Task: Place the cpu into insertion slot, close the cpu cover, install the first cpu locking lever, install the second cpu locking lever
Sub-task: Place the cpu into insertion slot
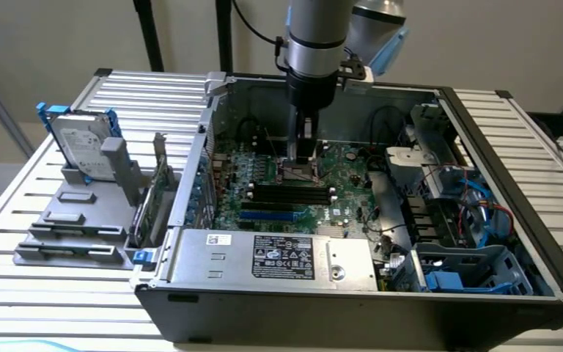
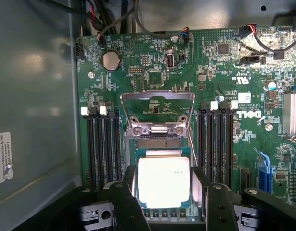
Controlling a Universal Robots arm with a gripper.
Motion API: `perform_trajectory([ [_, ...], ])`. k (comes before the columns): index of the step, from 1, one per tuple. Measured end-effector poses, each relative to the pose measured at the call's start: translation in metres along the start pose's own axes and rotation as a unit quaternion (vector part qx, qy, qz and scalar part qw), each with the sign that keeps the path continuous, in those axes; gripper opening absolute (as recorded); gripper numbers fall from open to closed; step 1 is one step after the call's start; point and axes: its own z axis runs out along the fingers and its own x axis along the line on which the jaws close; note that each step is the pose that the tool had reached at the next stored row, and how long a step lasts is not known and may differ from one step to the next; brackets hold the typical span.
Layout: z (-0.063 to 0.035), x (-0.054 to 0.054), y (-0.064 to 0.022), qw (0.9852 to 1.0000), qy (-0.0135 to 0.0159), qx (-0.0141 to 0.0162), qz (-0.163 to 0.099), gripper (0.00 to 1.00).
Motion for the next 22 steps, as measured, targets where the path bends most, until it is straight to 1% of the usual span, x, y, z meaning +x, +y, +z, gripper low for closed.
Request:
perform_trajectory([
  [5, 0.0059, -0.001, -0.0006, 1.0, 0.0011, 0.0002, -0.003, 0.55],
  [16, 0.018, -0.002, -0.0009, 1.0, 0.0014, 0.0007, -0.009, 0.55],
  [19, 0.0205, -0.002, -0.001, 1.0, 0.0014, 0.0009, -0.01, 0.55],
  [22, 0.0207, -0.002, -0.001, 1.0, 0.0013, 0.001, -0.01, 0.55],
])
